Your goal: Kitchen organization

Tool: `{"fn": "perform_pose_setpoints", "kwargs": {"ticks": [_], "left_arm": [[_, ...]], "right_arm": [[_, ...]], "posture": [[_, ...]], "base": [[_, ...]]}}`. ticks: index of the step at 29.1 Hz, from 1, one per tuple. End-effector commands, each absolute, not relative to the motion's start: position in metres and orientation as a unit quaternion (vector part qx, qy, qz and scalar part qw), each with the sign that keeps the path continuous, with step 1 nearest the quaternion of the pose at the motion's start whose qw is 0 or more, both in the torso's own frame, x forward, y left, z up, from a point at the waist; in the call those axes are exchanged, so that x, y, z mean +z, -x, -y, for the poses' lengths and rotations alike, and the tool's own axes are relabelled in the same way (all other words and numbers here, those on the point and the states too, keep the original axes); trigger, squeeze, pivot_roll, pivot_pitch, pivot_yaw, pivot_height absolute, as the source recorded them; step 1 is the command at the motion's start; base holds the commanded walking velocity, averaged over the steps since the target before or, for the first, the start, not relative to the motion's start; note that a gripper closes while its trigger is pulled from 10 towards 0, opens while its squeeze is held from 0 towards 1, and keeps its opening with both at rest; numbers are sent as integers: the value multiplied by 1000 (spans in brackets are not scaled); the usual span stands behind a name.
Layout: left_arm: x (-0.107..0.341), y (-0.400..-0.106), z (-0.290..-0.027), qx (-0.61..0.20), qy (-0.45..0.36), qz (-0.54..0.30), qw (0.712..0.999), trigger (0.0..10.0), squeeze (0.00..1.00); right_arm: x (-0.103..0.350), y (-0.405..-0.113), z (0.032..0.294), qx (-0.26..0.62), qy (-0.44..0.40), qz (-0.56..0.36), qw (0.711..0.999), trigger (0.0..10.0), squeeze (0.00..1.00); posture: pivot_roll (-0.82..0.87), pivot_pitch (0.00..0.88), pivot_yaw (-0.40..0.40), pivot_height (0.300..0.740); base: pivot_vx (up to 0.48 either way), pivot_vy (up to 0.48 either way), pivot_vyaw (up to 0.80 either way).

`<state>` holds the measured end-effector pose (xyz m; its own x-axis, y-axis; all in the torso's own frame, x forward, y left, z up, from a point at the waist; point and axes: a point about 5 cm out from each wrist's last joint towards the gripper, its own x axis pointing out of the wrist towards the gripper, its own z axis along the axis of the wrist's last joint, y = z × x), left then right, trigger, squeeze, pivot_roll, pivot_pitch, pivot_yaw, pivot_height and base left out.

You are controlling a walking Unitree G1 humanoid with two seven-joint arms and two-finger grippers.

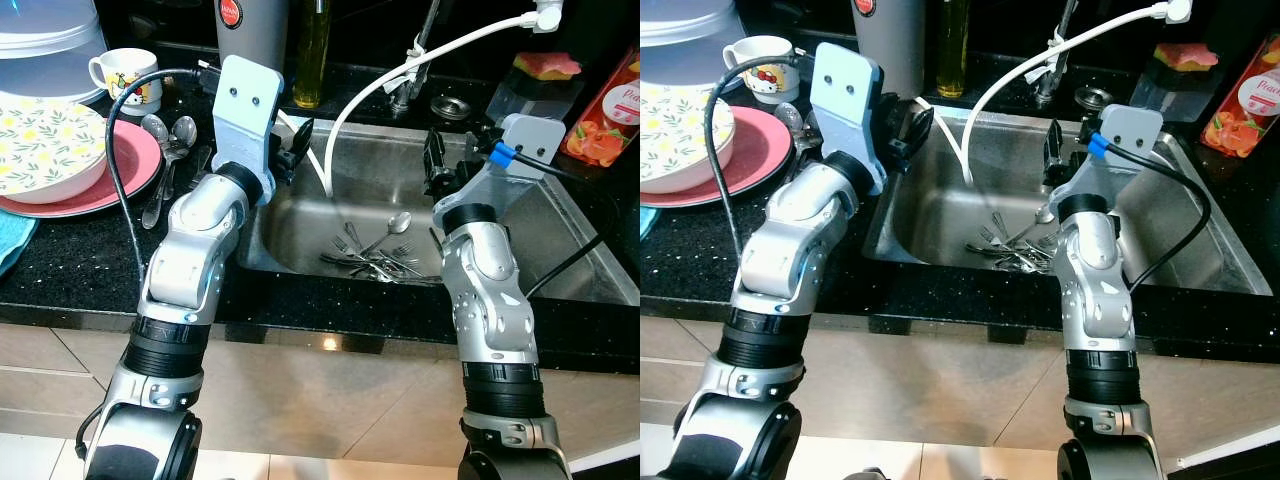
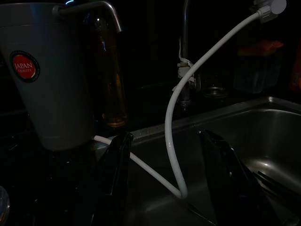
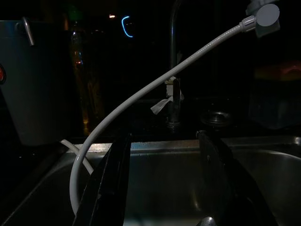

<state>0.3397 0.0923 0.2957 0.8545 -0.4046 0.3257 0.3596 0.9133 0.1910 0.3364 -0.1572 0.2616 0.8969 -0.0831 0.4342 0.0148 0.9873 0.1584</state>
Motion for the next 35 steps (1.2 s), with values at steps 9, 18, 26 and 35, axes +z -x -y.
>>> {"fn": "perform_pose_setpoints", "kwargs": {"ticks": [9, 18, 26, 35], "left_arm": [[304, -338, -96, -197, -76, 194, 958, 10000, 0], [315, -335, -113, -214, -147, 215, 941, 10000, 0], [316, -335, -113, -237, -236, 214, 918, 10000, 0], [282, -325, -142, -229, -495, 29, 838, 10000, 0]], "right_arm": [[265, -335, 159, -30, -80, 235, 968, 10000, 0], [267, -336, 160, -28, -78, 238, 968, 10000, 0], [270, -336, 159, -26, -76, 242, 967, 10000, 0], [266, -337, 157, -25, -78, 238, 968, 10000, 0]], "posture": [[274, 89, -71, 740], [257, 69, -73, 740], [253, 49, -71, 740], [279, 55, -61, 740]], "base": [[0, 0, 0], [0, 0, 0], [0, 0, 0], [0, 0, 0]]}}
